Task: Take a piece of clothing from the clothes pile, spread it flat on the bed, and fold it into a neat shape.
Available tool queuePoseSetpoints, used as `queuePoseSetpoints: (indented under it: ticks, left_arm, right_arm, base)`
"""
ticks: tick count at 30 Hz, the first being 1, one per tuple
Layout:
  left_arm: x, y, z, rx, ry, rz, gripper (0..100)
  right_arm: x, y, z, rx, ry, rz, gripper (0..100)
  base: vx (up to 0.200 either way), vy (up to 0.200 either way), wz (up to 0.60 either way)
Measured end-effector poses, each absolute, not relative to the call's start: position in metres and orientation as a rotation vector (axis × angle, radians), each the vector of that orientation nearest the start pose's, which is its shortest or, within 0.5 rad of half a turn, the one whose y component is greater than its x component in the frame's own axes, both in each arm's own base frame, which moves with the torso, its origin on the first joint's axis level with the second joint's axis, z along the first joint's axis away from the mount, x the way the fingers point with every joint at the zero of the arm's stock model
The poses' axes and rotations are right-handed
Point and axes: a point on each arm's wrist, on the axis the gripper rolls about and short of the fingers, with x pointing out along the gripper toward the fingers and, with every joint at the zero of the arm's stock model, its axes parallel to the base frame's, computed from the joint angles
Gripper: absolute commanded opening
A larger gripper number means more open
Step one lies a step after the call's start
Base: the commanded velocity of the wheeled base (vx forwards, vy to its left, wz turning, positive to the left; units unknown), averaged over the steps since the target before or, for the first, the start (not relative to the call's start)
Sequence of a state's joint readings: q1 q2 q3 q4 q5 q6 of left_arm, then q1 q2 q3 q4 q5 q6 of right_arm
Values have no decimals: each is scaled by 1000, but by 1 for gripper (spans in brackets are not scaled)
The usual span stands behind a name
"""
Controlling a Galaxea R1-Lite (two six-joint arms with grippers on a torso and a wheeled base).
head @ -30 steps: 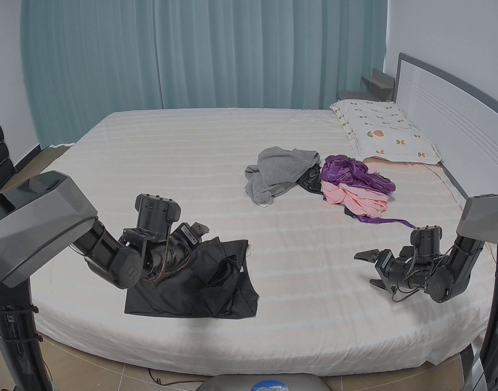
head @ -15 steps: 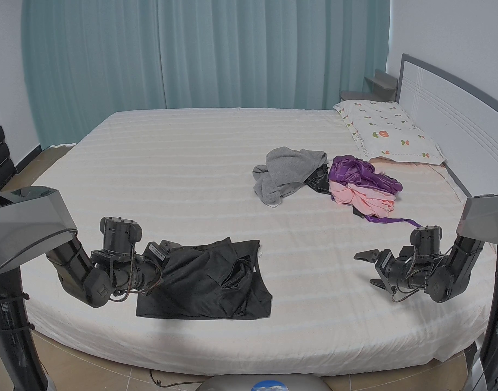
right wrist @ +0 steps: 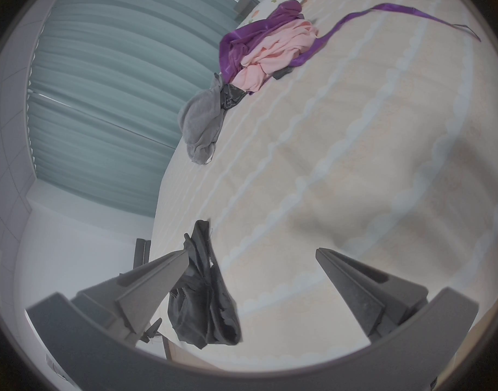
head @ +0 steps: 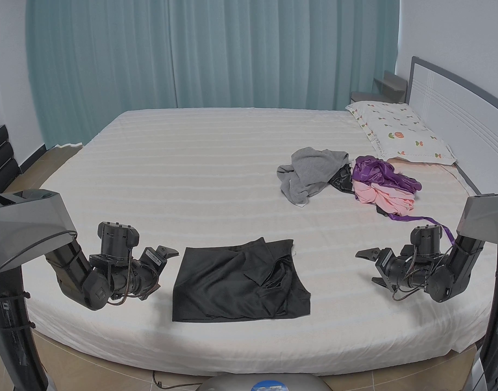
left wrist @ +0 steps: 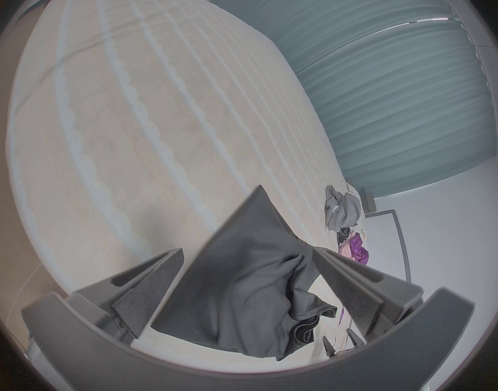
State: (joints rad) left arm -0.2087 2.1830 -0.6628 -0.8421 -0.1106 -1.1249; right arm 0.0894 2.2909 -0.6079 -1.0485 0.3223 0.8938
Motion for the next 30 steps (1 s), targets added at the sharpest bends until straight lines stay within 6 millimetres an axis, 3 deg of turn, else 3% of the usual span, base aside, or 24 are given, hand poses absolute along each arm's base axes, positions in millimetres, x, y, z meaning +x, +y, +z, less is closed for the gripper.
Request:
queuePoseSetpoints:
  ticks: [12, 21, 30]
  left_arm:
    - [328, -72, 10, -1037, 777, 110, 100]
    - [328, -72, 10, -1033, 776, 114, 100]
    - [328, -72, 9, -1033, 776, 116, 100]
  right_arm:
    - [312, 88, -5, 792, 758, 93, 100]
    - [296, 118, -6, 589, 751, 114, 100]
    - [289, 125, -23, 360, 757, 63, 100]
  base:
    - [0, 200, 0]
    - [0, 0, 0]
    - [0, 0, 0]
